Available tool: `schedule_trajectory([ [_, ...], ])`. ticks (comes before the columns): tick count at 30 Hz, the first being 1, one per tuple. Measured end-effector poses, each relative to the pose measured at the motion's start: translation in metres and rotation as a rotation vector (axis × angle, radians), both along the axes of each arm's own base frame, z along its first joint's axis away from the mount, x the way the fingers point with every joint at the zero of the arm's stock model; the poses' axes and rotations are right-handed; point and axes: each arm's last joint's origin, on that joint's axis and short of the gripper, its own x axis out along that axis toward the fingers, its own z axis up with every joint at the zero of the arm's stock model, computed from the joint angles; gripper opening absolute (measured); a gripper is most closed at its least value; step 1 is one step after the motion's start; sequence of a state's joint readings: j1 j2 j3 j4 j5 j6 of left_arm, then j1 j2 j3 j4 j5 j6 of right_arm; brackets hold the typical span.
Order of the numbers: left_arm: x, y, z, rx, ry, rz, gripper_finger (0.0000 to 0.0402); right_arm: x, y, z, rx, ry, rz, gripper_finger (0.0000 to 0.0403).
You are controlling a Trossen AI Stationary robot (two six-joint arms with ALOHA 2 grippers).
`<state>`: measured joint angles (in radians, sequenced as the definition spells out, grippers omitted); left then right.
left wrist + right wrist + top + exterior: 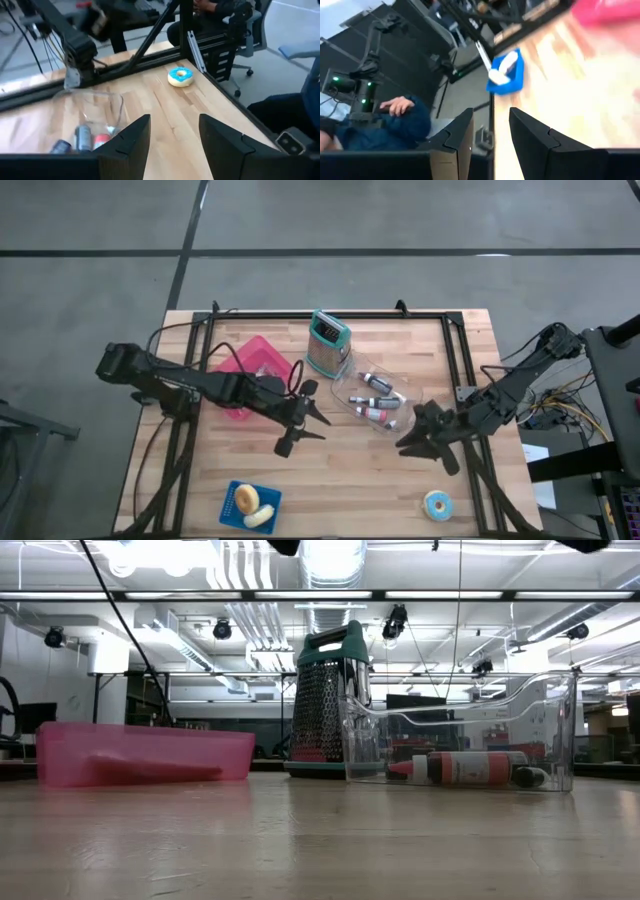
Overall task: Pick & Place Food Item
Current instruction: Put the blue donut into the blue bin
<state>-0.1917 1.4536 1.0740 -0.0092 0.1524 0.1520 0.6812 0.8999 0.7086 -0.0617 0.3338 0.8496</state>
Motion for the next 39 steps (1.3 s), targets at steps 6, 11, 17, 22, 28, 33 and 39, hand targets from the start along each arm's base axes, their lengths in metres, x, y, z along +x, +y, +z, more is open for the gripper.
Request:
schedule_trajectory([
  [6,0.001,0.000,0.002,0.045,-0.035,-0.020,0.0171,0.006,0.005,-0.016,0.157,0.173,-0.082,0.0123],
  [11,0.001,0.000,0.002,0.046,-0.035,-0.020,0.0171,0.010,0.008,-0.030,0.230,0.323,-0.155,0.0118],
  [17,0.001,0.000,0.001,0.067,-0.042,-0.027,0.0171,0.010,0.018,-0.027,0.205,0.525,-0.241,0.0104],
  [22,0.001,0.000,0.001,0.067,-0.042,-0.027,0.0171,0.015,0.043,-0.018,0.154,0.705,-0.308,0.0094],
  [28,0.001,0.000,0.001,0.064,-0.041,-0.026,0.0171,0.019,0.080,-0.015,0.095,1.072,-0.423,0.0095],
  [33,0.001,0.000,0.001,0.043,-0.033,-0.017,0.0171,0.018,0.104,-0.019,0.010,1.351,-0.554,0.0095],
  [39,0.001,0.000,0.002,0.023,-0.026,-0.009,0.0171,0.022,0.135,-0.029,-0.010,1.391,-0.583,0.0095],
])
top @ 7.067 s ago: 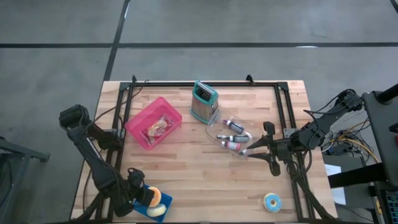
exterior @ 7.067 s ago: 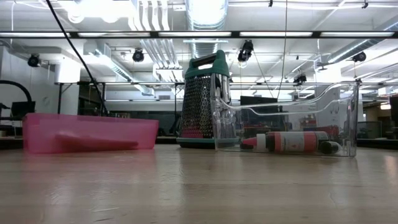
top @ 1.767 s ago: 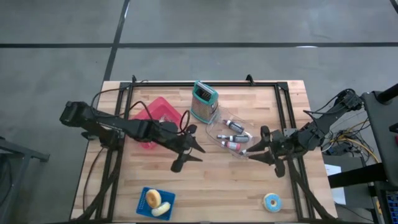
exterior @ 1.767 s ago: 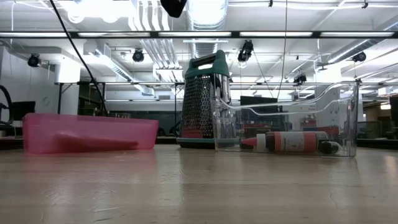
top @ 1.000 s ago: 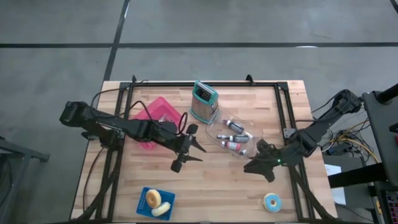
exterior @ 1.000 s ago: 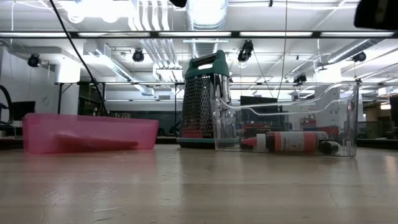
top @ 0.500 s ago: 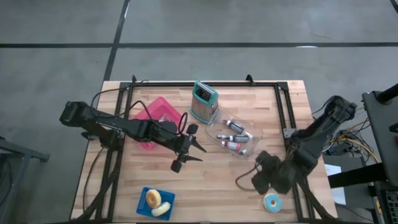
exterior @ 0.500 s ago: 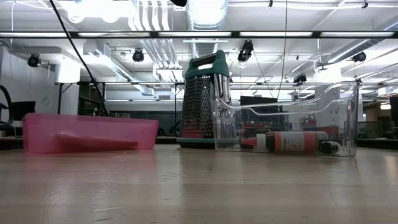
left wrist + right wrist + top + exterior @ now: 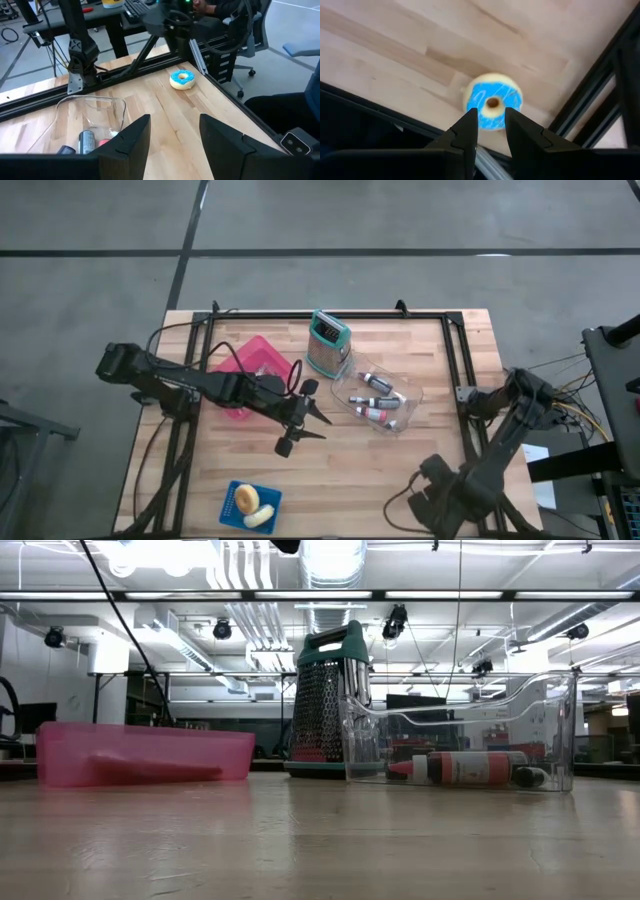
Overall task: Pick & Place Food Item
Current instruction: Put the blue donut into the blue bin
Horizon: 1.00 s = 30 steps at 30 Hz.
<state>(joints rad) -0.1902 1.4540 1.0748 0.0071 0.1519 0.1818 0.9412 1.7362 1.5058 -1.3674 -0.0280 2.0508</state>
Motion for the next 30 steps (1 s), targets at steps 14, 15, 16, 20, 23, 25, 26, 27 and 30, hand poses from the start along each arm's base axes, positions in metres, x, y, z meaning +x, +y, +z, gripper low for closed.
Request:
schedule_trajectory([
  [14,0.000,0.000,-0.002,-0.008,0.009,0.004,0.0171,-0.019,0.045,-0.036,-0.033,0.009,-0.125,0.0095],
  [15,-0.001,0.000,-0.003,-0.008,0.013,0.003,0.0171,-0.018,0.047,-0.037,-0.023,0.002,-0.129,0.0095],
  [16,-0.001,0.000,-0.004,-0.007,0.016,0.004,0.0171,-0.018,0.050,-0.040,-0.015,-0.006,-0.129,0.0095],
  [20,-0.001,0.000,-0.006,-0.005,0.022,0.004,0.0171,-0.014,0.056,-0.050,-0.025,-0.057,-0.118,0.0096],
  [23,-0.001,0.000,-0.006,-0.006,0.020,0.004,0.0171,-0.012,0.059,-0.060,-0.047,-0.044,-0.104,0.0096],
  [25,-0.001,0.000,-0.006,-0.006,0.020,0.004,0.0171,-0.011,0.061,-0.065,-0.060,-0.035,-0.089,0.0096],
  [26,-0.001,0.000,-0.006,-0.006,0.020,0.004,0.0171,-0.011,0.061,-0.067,-0.064,-0.033,-0.087,0.0096],
  [27,-0.001,0.000,-0.006,-0.006,0.020,0.004,0.0171,-0.011,0.062,-0.070,-0.070,-0.031,-0.088,0.0096],
  [30,-0.001,0.000,-0.006,-0.006,0.021,0.004,0.0171,-0.009,0.064,-0.077,-0.078,-0.024,-0.087,0.0096],
])
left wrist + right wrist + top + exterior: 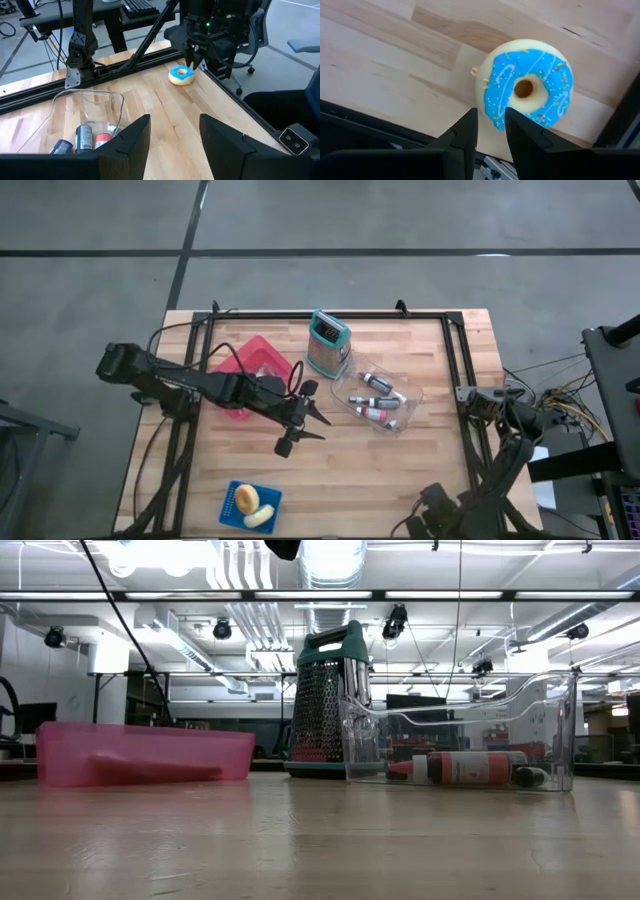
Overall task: Pick & Place Food Item
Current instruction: Put the blue donut into the blue bin
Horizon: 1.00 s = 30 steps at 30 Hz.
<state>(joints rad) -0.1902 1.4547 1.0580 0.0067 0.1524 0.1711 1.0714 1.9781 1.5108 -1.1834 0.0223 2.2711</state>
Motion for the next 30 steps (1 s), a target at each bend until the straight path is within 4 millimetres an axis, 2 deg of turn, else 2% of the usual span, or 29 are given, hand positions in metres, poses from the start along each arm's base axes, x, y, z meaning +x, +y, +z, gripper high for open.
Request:
schedule_trajectory([
  [8,0.000,0.000,0.000,0.000,0.000,0.000,0.0171,0.002,0.003,-0.012,-0.023,0.009,0.008,0.0096],
  [18,0.000,0.000,0.000,-0.010,0.004,0.004,0.0171,-0.001,-0.003,-0.031,-0.042,0.021,0.023,0.0096],
  [30,0.000,0.000,0.000,-0.012,0.007,0.006,0.0171,-0.001,-0.001,-0.036,-0.013,0.004,0.020,0.0096],
])
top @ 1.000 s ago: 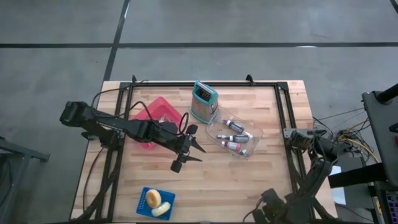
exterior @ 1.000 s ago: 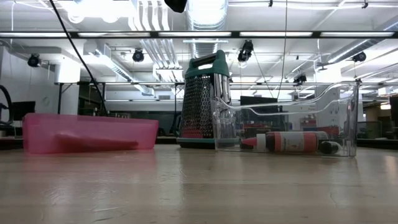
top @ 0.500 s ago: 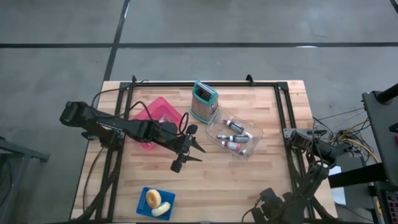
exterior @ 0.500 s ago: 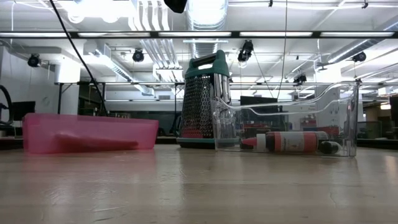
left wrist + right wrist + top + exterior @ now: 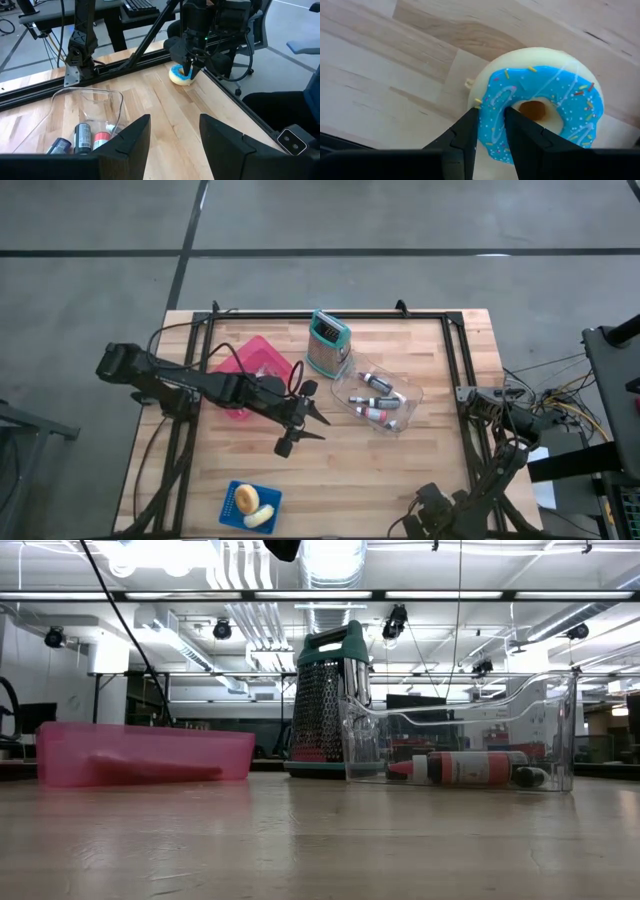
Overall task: Pick & Place Food Item
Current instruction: Put the blue donut into the blue bin
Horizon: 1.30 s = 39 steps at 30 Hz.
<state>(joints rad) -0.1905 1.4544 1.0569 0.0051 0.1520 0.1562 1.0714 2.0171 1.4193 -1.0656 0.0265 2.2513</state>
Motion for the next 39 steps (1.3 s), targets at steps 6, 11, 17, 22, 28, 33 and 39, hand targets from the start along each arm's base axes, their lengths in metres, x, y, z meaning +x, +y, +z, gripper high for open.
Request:
schedule_trajectory([
  [6,0.000,0.000,0.000,0.000,0.000,0.000,0.0171,0.001,0.000,0.000,0.005,-0.001,-0.003,0.0095],
  [11,0.000,0.000,0.000,0.000,0.000,0.000,0.0171,0.002,0.001,0.000,0.019,-0.008,-0.001,0.0078],
  [17,0.000,0.000,0.000,0.000,0.000,0.000,0.0171,0.002,0.002,0.000,0.028,-0.011,0.000,0.0040],
  [22,0.000,0.000,0.000,0.000,0.000,0.000,0.0171,0.002,0.002,0.000,0.028,-0.011,0.000,0.0020],
  [28,0.000,0.000,0.000,0.000,0.000,0.000,0.0171,0.002,0.002,0.000,0.028,-0.011,0.005,0.0014],
  [33,0.000,0.000,0.000,0.000,0.000,0.000,0.0171,0.001,0.001,0.008,0.052,-0.016,0.031,0.0014],
  [39,0.000,0.000,0.000,0.000,-0.001,0.000,0.0171,0.000,-0.003,0.026,0.090,-0.045,0.077,0.0013],
])
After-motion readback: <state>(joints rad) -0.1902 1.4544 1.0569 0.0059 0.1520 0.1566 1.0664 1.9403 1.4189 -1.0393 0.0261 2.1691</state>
